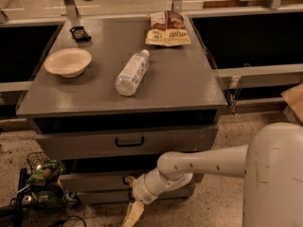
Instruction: Open middle drawer
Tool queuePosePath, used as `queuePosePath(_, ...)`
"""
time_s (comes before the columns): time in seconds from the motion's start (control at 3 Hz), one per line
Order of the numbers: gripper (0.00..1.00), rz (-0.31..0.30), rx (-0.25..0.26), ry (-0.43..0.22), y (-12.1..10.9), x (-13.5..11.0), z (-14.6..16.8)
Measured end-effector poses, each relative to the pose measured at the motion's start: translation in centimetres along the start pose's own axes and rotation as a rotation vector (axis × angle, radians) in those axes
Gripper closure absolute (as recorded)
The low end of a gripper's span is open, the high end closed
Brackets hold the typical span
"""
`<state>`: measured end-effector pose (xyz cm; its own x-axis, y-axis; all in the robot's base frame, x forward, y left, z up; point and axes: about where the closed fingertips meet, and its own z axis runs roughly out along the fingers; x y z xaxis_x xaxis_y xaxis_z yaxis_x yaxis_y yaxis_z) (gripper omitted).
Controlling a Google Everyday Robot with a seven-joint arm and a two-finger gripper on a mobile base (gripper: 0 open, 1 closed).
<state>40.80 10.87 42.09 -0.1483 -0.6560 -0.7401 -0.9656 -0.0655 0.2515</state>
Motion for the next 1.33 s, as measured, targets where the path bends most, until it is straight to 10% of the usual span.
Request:
queuePosePath(0.67,0.00,-0.099,-0.072,-0.111,4.9,0.2,-1.5)
queuePosePath(1.33,0.00,-0.061,-0.002,-0.094,4.1,1.2,-3.8)
